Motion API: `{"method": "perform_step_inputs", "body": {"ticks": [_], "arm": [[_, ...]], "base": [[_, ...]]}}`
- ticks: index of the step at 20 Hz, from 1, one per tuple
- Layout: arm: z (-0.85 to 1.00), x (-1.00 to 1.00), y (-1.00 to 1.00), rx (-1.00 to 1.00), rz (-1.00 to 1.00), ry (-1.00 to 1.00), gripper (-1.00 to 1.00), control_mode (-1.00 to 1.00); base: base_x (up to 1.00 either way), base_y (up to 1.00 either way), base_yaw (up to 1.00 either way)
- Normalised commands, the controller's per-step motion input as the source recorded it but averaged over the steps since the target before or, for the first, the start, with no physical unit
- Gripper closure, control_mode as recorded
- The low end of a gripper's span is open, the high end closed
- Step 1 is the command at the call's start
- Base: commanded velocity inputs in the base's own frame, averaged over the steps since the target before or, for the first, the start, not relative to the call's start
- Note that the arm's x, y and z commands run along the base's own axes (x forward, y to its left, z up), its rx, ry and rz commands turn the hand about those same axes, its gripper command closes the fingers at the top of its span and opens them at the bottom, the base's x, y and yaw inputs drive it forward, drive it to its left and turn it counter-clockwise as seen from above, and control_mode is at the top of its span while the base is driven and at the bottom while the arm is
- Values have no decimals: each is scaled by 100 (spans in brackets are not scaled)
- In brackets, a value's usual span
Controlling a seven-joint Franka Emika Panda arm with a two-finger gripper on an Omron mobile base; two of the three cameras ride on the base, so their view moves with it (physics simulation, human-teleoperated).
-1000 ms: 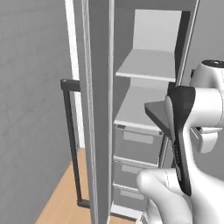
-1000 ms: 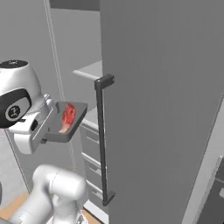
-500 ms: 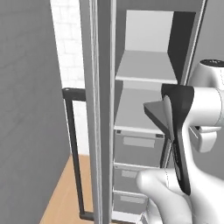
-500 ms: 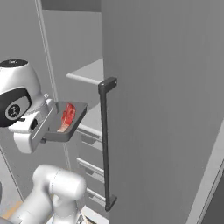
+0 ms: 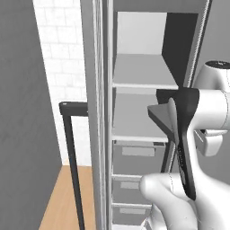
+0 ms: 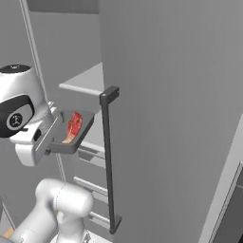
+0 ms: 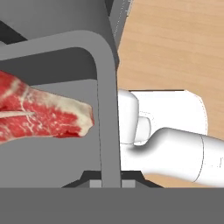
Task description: Take the meat container that has the steak and place it on the second highest rack of the freezer. Then take the vegetable container that has the avocado and bell pepper and place it on the highest rack of the freezer.
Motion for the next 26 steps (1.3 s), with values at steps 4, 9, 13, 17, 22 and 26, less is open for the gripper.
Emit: {"method": "perform_step_inputs", "body": {"ticks": [4,9,13,17,22,26], "arm": [[0,0,0,0,0,0,100,100],[0,0,0,0,0,0,100,100],[0,0,0,0,0,0,100,100],[-8,22,23,0,-1,-2,100,-100],[-30,60,21,0,0,-5,100,-100],[-37,49,-4,1,4,-8,100,-100]], "base": [[21,61,-24],[5,53,-25],[0,26,-7],[0,0,0],[0,0,0],[0,0,0]]}}
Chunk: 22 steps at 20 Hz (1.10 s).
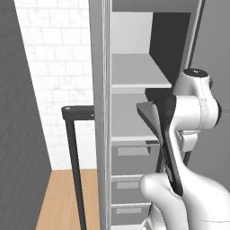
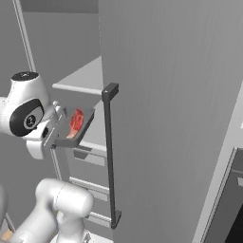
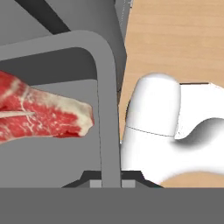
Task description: Take the meat container that has the steak and place it on the second highest rack of the freezer. Then take the vegetable container that has the avocado and bell pepper and place it on the highest rack of the freezer.
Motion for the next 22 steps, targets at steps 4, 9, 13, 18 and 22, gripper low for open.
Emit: {"method": "perform_step_inputs", "body": {"ticks": [4,9,13,18,22], "arm": [[-56,12,-14,0,14,-33,100,-100],[-20,43,-1,3,4,-22,100,-100],[0,83,0,1,-1,0,100,-100],[0,72,0,0,0,1,100,-100],[-11,60,0,0,0,1,100,-100]], "base": [[0,0,0],[0,0,0],[0,0,0],[0,0,0],[0,0,0]]}}
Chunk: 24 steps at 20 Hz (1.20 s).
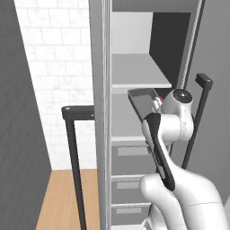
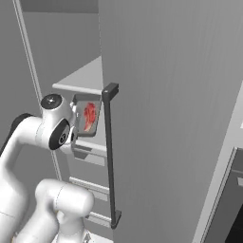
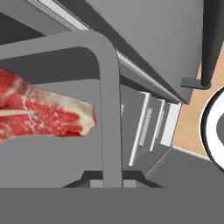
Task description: Take the meat container that has the steak and place it on the second highest rack of the freezer. Then take the vegetable container that has the avocado and bell pepper and place it on the highest rack of the freezer.
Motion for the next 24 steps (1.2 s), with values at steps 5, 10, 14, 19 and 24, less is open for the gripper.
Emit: {"method": "perform_step_inputs", "body": {"ticks": [5,10,14,19,24], "arm": [[-38,46,-15,0,2,0,100,-100],[-56,22,-17,0,2,0,100,-100],[-33,54,0,0,0,0,100,-100],[-25,59,0,0,0,0,100,-100],[-17,61,0,0,0,0,100,-100]], "base": [[0,0,0],[0,0,0],[0,0,0],[0,0,0],[0,0,0]]}}
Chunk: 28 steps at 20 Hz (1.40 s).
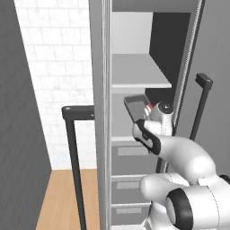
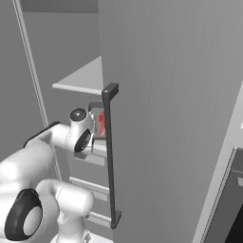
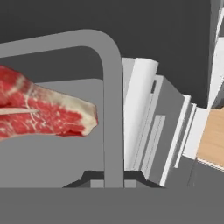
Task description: Take the meat container that has the steak and place it on the second highest rack of the freezer. Then take the vegetable container that has the avocado and bell pepper and place it on the highest rack of the freezer.
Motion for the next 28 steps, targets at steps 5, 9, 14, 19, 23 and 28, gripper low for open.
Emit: {"method": "perform_step_inputs", "body": {"ticks": [5,9,14,19,23,28], "arm": [[-15,52,0,0,0,0,100,-100],[-22,43,0,0,0,0,100,-100],[-17,44,0,0,0,0,100,-100],[-14,46,0,0,0,0,100,-100],[-11,51,0,0,0,0,100,-100],[-24,44,0,0,0,0,100,-100]], "base": [[0,0,0],[0,0,0],[0,0,0],[0,0,0],[0,0,0],[0,0,0]]}}
